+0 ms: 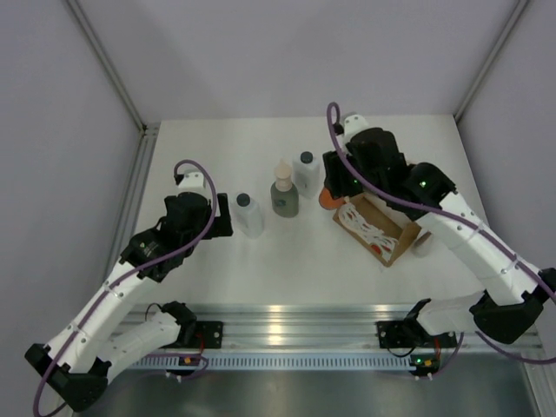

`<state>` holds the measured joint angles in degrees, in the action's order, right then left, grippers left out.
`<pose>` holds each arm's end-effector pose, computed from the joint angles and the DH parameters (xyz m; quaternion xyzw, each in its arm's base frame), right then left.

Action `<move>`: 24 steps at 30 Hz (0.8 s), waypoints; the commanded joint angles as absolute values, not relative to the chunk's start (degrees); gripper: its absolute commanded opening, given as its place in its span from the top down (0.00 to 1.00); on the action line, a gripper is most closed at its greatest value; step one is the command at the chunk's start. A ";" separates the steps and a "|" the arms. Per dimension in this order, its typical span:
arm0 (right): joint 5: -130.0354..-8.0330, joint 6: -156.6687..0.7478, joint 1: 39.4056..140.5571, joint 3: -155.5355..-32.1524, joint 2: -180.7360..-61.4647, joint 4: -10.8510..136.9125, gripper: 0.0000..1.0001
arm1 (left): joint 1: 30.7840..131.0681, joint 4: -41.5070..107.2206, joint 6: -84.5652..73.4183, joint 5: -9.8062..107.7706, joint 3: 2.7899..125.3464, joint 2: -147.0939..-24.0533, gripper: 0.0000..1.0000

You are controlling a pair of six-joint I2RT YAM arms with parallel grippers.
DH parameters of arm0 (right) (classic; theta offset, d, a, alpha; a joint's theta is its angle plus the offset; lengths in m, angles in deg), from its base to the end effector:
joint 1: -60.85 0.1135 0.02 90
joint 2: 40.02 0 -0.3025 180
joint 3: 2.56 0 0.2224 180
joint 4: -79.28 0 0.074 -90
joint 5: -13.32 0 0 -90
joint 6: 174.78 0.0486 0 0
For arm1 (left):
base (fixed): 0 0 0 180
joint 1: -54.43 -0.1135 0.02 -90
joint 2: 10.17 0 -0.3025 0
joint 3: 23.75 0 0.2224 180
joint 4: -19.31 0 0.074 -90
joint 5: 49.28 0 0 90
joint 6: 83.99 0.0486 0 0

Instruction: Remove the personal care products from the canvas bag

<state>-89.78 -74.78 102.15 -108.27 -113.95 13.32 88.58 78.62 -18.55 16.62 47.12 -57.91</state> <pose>0.1768 0.1407 0.4531 -0.1854 0.8598 0.1104 0.4628 0.1077 -0.0490 0.3549 -0.0213 0.8769 -0.0547 0.4770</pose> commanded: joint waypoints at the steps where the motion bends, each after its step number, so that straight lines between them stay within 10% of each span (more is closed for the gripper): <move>1: -92.14 -75.19 108.48 -113.48 -115.34 15.11 1.00 | 88.27 76.53 -19.04 14.97 46.74 -57.28 0.02; 24: -92.06 -70.01 120.53 -92.84 -122.81 34.34 1.00 | 88.27 76.45 -19.39 13.39 46.48 -55.78 0.02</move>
<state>-92.10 -71.52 119.59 -93.98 -123.83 21.45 88.58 78.62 -19.21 14.28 46.53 -56.56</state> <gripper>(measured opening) 0.553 0.982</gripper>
